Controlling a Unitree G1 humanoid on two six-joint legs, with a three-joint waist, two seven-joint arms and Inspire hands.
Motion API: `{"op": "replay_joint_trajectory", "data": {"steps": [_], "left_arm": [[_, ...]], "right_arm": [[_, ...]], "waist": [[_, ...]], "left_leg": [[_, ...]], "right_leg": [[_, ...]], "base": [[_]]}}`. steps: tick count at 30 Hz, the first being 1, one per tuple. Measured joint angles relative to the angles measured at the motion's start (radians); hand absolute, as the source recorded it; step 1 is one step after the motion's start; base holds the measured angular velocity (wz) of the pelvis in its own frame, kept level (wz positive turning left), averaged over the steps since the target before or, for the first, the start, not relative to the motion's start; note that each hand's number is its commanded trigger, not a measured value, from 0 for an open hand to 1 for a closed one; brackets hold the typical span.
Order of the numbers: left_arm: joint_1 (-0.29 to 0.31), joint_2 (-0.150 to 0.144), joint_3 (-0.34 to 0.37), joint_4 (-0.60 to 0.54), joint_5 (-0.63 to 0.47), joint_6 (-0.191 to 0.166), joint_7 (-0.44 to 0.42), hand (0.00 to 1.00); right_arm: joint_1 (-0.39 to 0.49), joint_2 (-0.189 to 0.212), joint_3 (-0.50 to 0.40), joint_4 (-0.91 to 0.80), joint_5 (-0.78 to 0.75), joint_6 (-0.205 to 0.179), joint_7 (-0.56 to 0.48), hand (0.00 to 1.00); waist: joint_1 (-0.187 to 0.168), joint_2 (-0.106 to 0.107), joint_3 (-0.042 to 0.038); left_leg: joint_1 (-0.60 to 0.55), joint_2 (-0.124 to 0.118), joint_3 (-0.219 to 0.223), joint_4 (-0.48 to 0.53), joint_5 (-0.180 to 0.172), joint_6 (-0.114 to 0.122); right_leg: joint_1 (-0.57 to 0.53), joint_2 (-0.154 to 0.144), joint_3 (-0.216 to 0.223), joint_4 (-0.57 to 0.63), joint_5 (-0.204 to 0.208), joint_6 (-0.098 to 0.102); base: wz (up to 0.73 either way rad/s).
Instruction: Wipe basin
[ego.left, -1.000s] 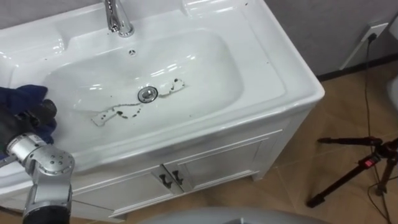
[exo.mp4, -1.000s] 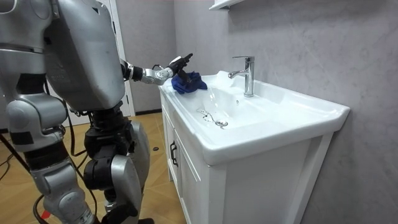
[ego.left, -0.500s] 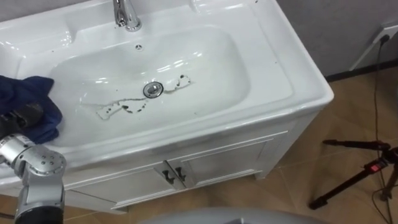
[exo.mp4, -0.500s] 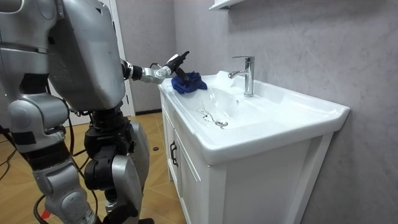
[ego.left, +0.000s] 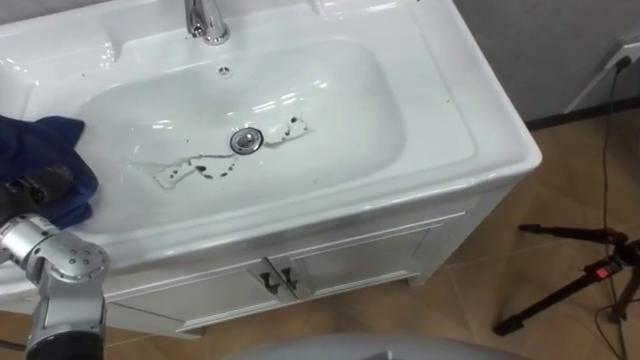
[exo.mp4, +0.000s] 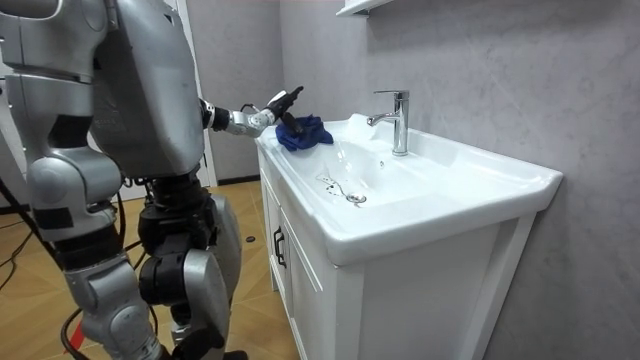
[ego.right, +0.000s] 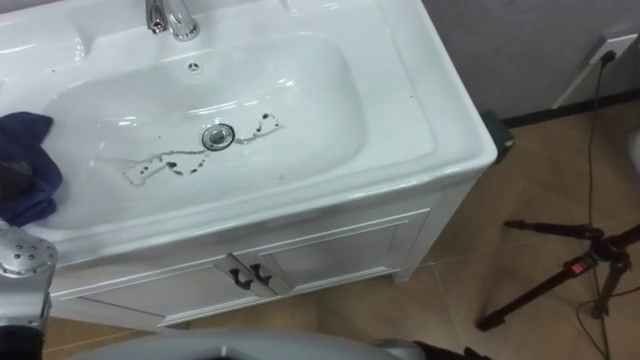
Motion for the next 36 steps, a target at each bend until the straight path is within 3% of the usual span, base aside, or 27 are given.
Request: {"op": "replay_joint_trajectory", "data": {"steps": [20, 26, 36], "left_arm": [[0.002, -0.019, 0.000, 0.073, 0.000, 0.024, -0.023, 0.00], [0.024, -0.018, 0.000, 0.118, 0.003, 0.067, -0.049, 0.00], [0.020, -0.019, -0.019, 0.206, 0.009, 0.064, -0.069, 0.00]], "right_arm": [[0.000, -0.007, -0.004, 0.002, -0.001, 0.005, 0.000, 0.00], [0.000, -0.008, -0.003, -0.005, 0.003, 0.036, -0.006, 0.00], [0.000, -0.026, -0.002, -0.007, -0.001, 0.086, -0.027, 0.00]], "waist": [[-0.003, 0.015, 0.0001], [0.002, 0.008, -0.0040], [0.015, 0.013, -0.0110]], "left_leg": [[0.000, -0.001, -0.017, -0.002, 0.000, 0.000], [-0.009, -0.002, -0.021, 0.000, 0.000, 0.000], [0.023, -0.001, -0.013, -0.009, 0.000, 0.000]], "right_leg": [[0.002, 0.000, -0.010, 0.001, 0.000, 0.000], [-0.001, 0.000, -0.015, -0.003, 0.000, 0.000], [0.019, 0.000, -0.011, -0.001, 0.000, 0.000]], "base": [[0.01], [0.03], [-0.04]]}}
